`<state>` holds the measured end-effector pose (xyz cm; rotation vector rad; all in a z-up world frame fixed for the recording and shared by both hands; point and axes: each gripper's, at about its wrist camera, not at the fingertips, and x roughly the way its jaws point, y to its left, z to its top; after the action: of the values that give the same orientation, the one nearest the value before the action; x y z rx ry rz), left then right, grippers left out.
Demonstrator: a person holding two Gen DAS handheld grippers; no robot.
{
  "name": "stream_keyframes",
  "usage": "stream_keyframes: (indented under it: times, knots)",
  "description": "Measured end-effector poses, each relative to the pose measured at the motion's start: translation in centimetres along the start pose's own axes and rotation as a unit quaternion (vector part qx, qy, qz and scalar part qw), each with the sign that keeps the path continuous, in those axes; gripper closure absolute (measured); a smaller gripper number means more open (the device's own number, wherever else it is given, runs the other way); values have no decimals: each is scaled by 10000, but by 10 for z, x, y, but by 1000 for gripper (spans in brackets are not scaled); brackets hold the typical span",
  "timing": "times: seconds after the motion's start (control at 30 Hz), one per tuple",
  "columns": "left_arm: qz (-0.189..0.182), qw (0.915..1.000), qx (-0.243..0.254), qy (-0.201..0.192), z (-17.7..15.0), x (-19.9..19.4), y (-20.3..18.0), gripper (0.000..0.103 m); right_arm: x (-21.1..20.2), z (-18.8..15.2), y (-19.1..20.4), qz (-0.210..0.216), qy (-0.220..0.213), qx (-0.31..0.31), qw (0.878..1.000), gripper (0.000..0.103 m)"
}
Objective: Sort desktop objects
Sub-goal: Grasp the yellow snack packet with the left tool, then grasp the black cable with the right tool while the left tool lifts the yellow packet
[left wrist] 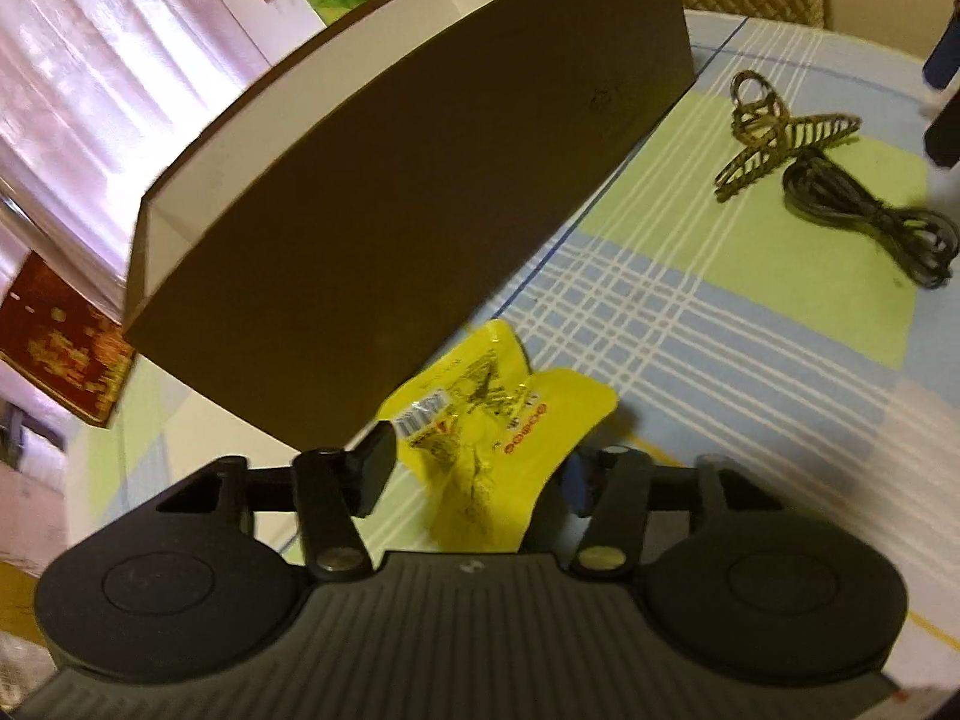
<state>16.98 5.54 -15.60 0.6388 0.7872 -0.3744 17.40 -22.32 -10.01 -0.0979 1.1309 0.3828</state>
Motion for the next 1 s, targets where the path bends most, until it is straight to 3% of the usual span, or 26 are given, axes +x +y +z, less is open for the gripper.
stream_keyframes:
  times: [0.07,0.23,0.37,0.5,0.6,0.7,0.9,1.0]
  knots:
    - [-277,9992,-267,45,0,1,7,74,2,1,1,5,18,-14,10000,2]
    - [-324,9973,-649,112,0,0,11,83,3,4,2,15,17,-58,10000,2]
    - [-422,9915,-1229,4,-1,-8,26,88,2,5,2,-6,-70,-103,9999,2]
    - [-550,9805,-1888,-72,-8,-16,43,89,1,6,3,6,-137,-138,9998,2]
    - [-631,9675,-2445,-166,-15,-24,54,89,0,6,5,25,-171,-173,9997,2]
    - [-754,9436,-3212,-277,-28,-31,71,90,-2,6,7,51,-219,-211,9995,2]
    - [-1016,8742,-4724,-489,-69,-45,107,90,-3,6,14,133,-294,-316,9990,2]
    - [-1031,8468,-5191,-521,-85,-52,117,90,-4,7,19,181,-345,-413,9984,2]
